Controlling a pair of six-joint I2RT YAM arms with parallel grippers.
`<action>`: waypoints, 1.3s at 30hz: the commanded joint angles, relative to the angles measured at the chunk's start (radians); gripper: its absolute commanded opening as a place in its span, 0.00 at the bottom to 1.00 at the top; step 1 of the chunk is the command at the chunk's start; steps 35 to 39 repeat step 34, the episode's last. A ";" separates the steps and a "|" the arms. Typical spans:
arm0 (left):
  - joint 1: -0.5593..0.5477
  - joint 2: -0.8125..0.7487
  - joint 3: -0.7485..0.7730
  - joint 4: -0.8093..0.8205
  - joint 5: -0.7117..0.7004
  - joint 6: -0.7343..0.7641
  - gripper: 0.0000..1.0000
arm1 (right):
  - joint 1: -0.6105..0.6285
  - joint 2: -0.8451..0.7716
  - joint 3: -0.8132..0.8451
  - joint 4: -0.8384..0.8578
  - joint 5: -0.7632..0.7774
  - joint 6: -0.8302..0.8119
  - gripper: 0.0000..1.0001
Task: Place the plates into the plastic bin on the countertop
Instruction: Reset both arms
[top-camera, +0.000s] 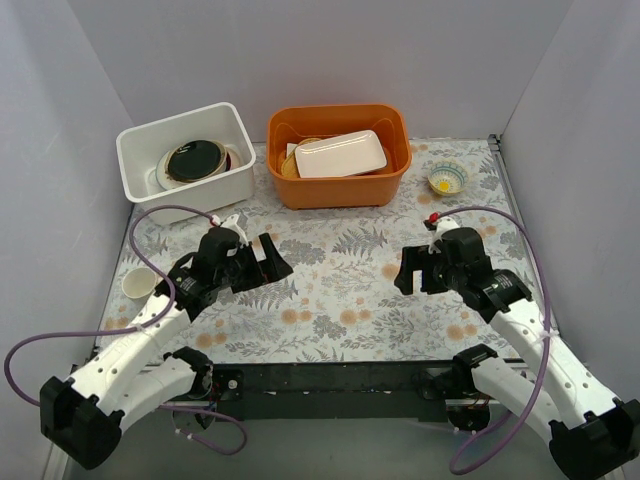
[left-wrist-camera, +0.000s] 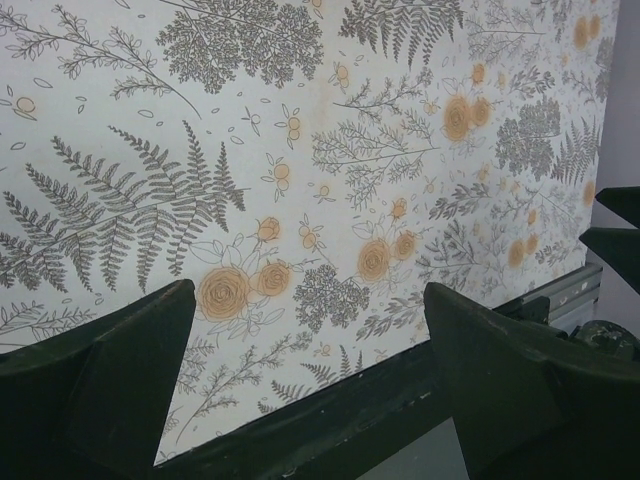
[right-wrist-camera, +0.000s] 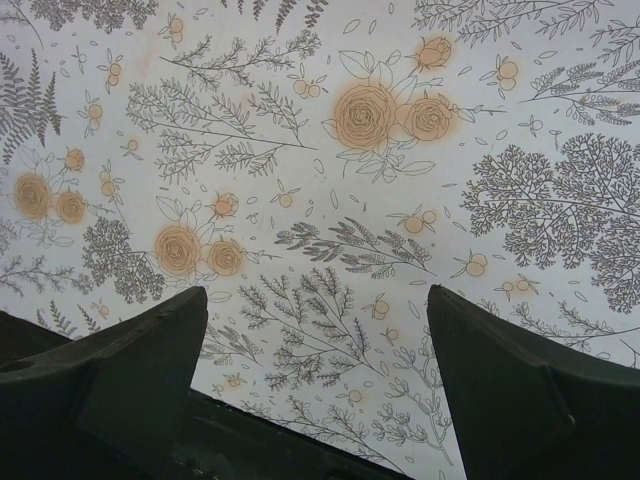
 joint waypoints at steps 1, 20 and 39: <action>-0.006 -0.095 -0.029 -0.015 -0.018 -0.034 0.98 | -0.002 -0.040 -0.026 0.000 -0.003 0.019 0.98; -0.006 -0.162 -0.024 -0.009 -0.095 0.012 0.98 | -0.004 -0.037 -0.086 0.207 0.166 0.034 0.98; 0.031 0.210 0.126 0.108 -0.230 0.232 0.98 | -0.004 -0.028 -0.290 0.742 0.437 -0.160 0.98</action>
